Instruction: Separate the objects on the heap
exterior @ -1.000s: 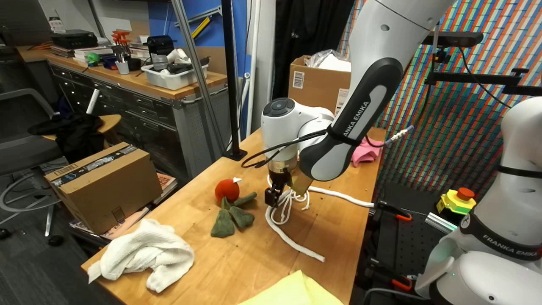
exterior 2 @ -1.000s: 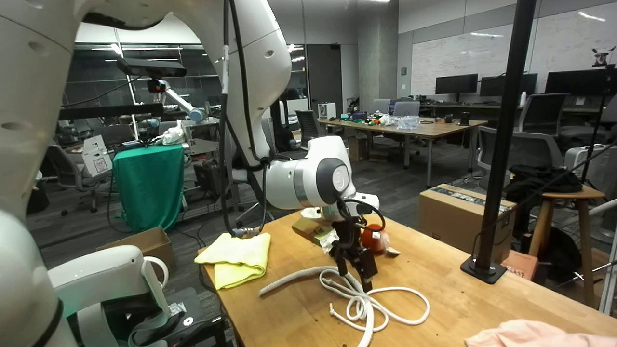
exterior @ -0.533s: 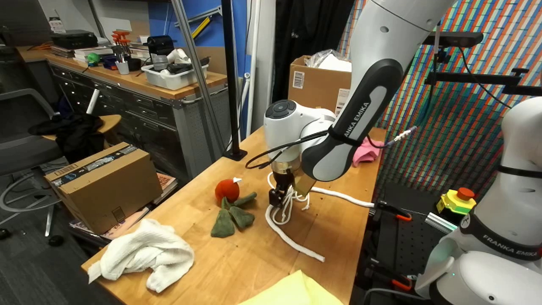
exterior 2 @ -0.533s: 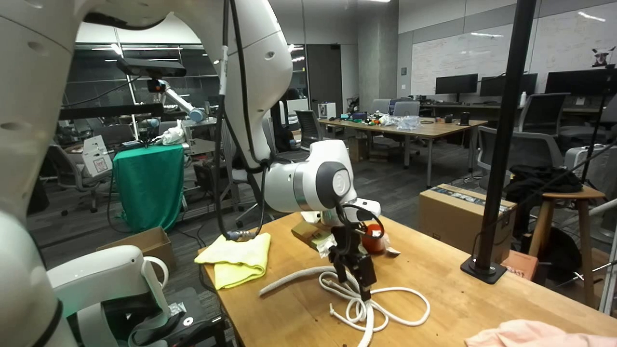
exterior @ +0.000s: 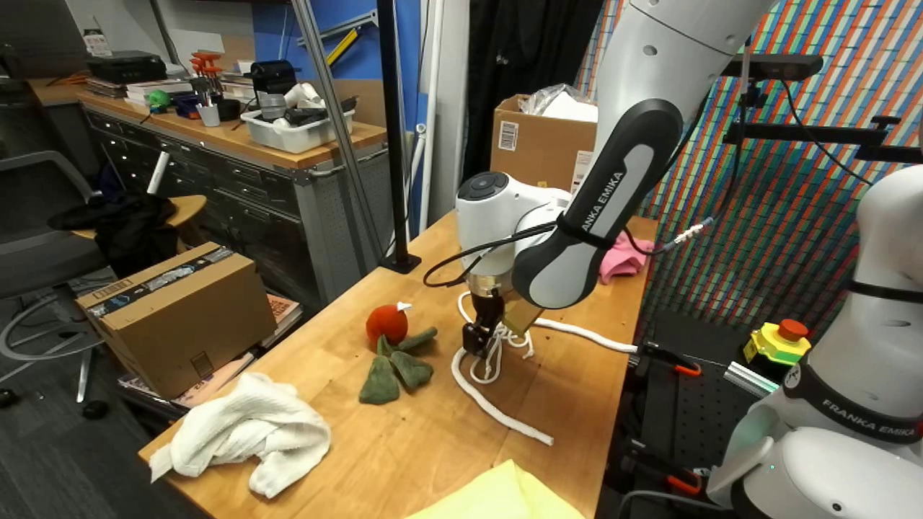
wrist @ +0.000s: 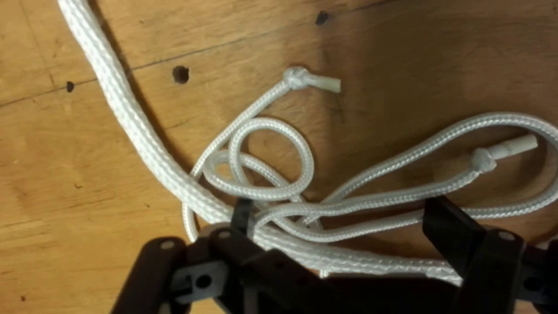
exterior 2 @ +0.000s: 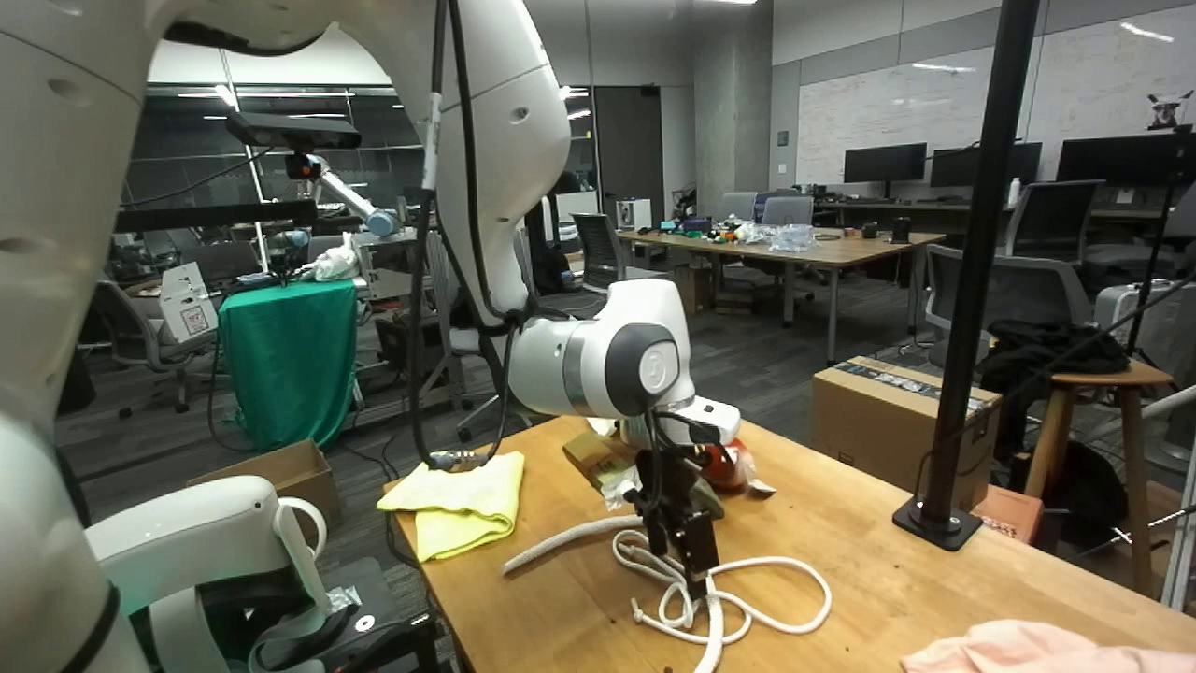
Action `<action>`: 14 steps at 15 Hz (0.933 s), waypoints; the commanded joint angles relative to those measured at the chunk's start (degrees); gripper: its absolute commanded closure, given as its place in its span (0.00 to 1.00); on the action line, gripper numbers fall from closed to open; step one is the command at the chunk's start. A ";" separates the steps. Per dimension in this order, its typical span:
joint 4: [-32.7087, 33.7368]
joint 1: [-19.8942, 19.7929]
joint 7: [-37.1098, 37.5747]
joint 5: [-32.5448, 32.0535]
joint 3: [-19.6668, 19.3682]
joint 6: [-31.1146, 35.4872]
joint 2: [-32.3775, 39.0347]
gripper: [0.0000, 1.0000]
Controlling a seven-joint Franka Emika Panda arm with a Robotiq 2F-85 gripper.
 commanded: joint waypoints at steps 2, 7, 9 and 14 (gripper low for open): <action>-0.87 -0.77 -0.62 2.63 1.04 -0.19 -0.35 0.00; -1.52 -1.96 -1.65 4.95 1.85 -0.22 -0.44 0.00; -1.98 -3.33 -2.72 7.54 2.93 -0.38 -0.53 0.00; -2.69 -7.15 -8.24 15.10 6.07 -0.32 -0.25 0.00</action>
